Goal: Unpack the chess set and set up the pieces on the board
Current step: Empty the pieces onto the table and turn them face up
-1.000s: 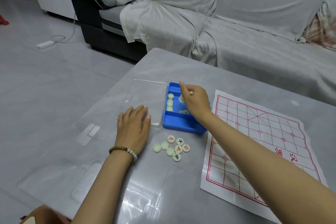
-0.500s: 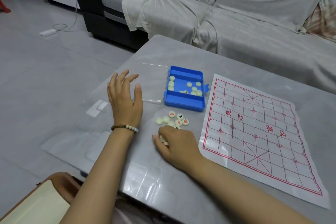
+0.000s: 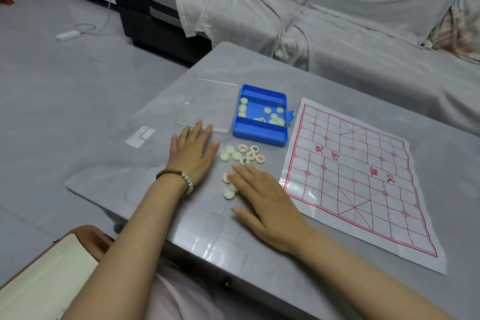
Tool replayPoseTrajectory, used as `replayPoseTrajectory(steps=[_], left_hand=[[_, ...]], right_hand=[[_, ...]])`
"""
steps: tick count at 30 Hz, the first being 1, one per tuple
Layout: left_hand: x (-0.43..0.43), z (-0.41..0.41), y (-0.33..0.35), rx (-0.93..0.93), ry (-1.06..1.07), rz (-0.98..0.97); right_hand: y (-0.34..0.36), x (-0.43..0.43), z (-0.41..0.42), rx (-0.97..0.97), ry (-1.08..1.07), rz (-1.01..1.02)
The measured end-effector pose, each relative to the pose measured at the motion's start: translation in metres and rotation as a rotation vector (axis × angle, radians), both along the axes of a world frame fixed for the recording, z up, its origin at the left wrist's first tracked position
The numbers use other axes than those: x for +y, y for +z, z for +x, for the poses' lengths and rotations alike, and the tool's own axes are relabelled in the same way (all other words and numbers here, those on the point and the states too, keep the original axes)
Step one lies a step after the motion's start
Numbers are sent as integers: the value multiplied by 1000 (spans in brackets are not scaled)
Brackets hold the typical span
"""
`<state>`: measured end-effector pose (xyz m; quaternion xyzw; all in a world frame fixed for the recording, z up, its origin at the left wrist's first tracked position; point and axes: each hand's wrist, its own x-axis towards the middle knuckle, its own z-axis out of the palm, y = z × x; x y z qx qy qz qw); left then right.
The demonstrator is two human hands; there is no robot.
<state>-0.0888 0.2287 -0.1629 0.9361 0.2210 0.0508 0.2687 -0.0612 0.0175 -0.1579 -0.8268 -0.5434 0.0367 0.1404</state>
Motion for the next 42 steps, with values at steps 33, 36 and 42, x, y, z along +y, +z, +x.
replayPoseTrajectory(steps=[33, 36, 42], left_hand=[[-1, 22, 9, -20, 21, 78], [-9, 32, 10, -41, -36, 101], [-7, 49, 4, 53, -61, 125]], right_hand=[[18, 19, 64, 229, -336, 260], [25, 34, 108, 196, -395, 237], [24, 76, 181, -31, -389, -75]])
